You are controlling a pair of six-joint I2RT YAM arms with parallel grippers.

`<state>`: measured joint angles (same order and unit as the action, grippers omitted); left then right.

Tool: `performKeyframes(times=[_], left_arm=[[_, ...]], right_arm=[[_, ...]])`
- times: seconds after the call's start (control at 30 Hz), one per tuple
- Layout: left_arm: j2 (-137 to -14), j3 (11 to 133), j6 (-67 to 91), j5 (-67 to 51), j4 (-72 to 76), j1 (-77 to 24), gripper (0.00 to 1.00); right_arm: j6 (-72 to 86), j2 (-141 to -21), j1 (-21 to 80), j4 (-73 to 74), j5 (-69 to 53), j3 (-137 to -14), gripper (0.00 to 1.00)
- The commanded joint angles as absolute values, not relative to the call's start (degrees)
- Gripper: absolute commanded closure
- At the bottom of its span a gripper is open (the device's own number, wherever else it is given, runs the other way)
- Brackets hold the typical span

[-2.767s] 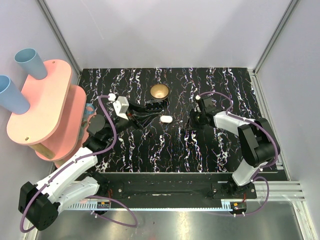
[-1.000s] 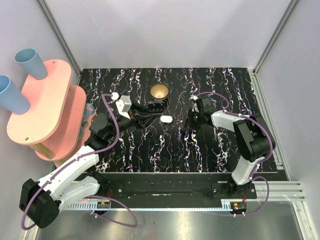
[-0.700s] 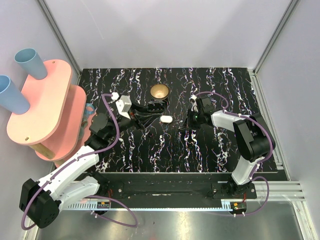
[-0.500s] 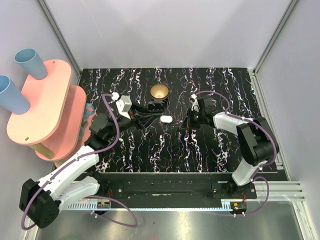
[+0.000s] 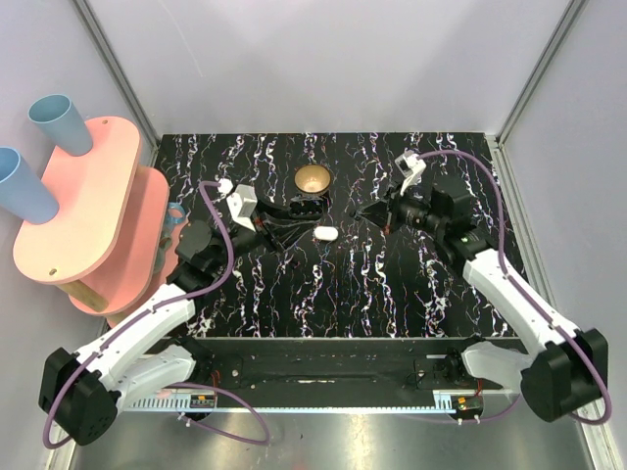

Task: Insert the wireless bluetooth earbuds into the charging case
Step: Insert the right earbud into the right side groove of the charging case.

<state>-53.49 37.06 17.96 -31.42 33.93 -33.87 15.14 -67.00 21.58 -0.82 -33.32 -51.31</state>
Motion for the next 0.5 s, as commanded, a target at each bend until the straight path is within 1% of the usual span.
performKeyframes(times=[0.0,0.23,0.47], left_arm=[[-54.1,40.2,20.0,-33.7,39.0,-33.3,1.0],[-54.4,40.5,21.0,-36.6,39.6,-33.0,1.0],[-56.6,42.1,22.7,-41.8,40.6,-33.0,1.0]], right_arm=[[9.7,-61.7,21.4,-4.0,-36.6,-50.9,1.0],[8.0,-54.2,21.4,-8.1,-40.5,-50.9,1.0],[8.2,-50.4,21.4,-13.6,-48.1,-52.1,1.0]])
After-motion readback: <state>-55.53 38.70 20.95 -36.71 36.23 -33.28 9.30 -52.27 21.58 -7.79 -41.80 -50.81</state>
